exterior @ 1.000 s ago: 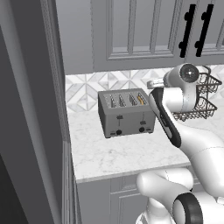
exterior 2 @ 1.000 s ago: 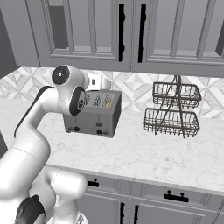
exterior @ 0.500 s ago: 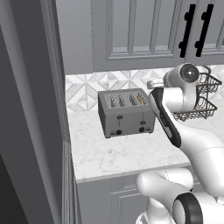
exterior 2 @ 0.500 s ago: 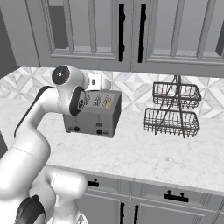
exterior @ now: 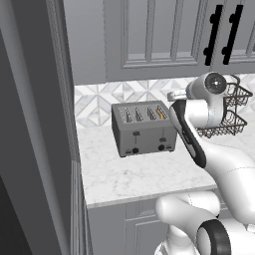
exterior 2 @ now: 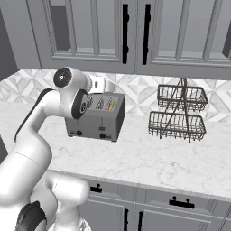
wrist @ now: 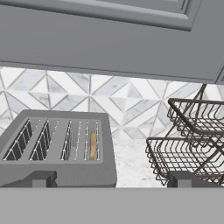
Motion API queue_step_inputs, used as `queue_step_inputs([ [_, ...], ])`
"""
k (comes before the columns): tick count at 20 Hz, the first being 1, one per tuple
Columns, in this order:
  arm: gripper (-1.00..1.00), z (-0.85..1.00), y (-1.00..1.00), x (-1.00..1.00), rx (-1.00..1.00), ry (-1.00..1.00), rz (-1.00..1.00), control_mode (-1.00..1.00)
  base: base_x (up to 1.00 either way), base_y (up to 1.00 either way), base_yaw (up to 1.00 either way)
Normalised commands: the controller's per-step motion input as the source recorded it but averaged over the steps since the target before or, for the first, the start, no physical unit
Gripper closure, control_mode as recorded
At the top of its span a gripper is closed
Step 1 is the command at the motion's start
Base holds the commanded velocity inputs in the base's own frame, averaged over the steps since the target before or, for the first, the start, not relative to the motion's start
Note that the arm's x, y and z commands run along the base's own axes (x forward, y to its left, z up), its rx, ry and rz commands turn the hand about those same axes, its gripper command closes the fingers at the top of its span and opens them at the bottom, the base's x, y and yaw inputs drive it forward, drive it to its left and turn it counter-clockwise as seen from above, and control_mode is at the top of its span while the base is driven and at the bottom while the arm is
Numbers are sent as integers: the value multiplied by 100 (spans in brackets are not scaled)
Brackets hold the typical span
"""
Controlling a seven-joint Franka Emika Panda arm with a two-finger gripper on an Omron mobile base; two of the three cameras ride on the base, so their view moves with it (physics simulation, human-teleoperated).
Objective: Start the toaster. Once the lever pops up, take the bread to the plate on the dining counter.
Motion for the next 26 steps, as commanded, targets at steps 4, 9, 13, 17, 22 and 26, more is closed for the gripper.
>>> queue_step_inputs([
  [4, -100, 0, 0, 0, 0, 0, 0, -100, 0, 0, 0],
  [9, -100, 0, 0, 0, 0, 0, 0, -100, 0, 0, 0],
  [13, -100, 0, 0, 0, 0, 0, 0, -100, 0, 0, 0],
  [17, -100, 0, 0, 0, 0, 0, 0, -100, 0, 0, 0],
  [22, -100, 0, 0, 0, 0, 0, 0, -100, 0, 0, 0],
  [26, -100, 0, 0, 0, 0, 0, 0, -100, 0, 0, 0],
])
